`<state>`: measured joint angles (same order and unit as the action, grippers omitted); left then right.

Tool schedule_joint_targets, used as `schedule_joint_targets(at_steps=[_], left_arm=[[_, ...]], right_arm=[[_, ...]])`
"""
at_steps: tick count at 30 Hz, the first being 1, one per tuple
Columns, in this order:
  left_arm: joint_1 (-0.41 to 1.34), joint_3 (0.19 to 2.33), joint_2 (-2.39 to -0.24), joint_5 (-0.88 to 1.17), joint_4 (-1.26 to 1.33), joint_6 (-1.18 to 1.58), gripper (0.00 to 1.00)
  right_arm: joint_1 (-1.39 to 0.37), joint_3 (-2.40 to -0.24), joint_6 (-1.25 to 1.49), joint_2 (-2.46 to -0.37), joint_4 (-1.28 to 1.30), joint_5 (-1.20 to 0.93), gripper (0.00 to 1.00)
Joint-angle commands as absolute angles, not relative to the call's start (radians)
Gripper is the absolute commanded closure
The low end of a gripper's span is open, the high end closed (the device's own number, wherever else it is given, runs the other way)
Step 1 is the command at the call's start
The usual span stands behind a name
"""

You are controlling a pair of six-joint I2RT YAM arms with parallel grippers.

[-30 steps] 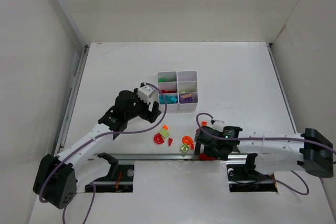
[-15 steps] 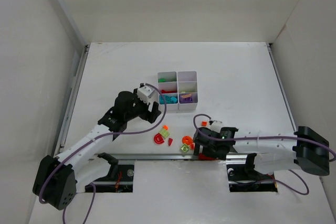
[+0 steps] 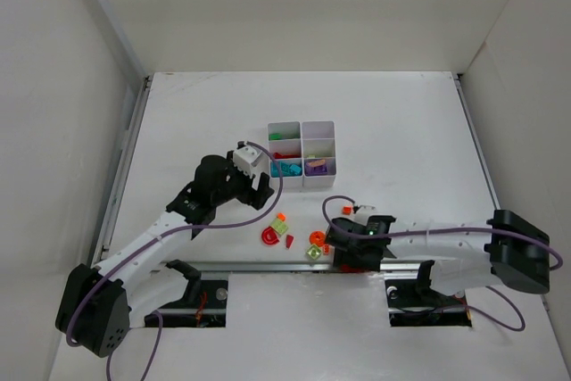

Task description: Sort the legos into containers by color

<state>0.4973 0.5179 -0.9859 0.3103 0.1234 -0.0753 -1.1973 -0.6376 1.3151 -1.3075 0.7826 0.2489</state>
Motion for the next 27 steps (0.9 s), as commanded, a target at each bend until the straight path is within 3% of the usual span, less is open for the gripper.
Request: schedule_joint_targets(at_steps=[1, 7, 14, 18, 24, 27], left_arm=[[0.5, 0.511, -0.962, 0.322, 0.158, -0.06, 0.24], [0.5, 0.511, -0.971, 0.322, 0.158, -0.06, 0.23], [0.5, 0.511, -0.971, 0.313, 0.158, -0.06, 0.23], [0.5, 0.511, -0.953, 0.304, 0.167, -0.06, 0.23], [0.469, 0.476, -0.919, 0.25, 0.238, -0.074, 0.23], [0.451, 0.466, -0.919, 0.239, 0.238, -0.074, 0.23]], right_arm=[[-1.2, -0.712, 1.327, -1.247, 0.821, 0.325, 0.69], [-1.2, -0.894, 1.211, -1.235, 0.9, 0.405, 0.91], [-1.2, -1.184, 1.099, -1.244, 0.985, 0.685, 1.0], [-1.057, -1.302, 0.913, -1.336, 0.953, 0.713, 1.0], [-0.754, -1.453, 0.583, -1.492, 0.776, 0.504, 1.0], [-0.706, -1.5, 0.503, -1.538, 0.718, 0.468, 1.0]])
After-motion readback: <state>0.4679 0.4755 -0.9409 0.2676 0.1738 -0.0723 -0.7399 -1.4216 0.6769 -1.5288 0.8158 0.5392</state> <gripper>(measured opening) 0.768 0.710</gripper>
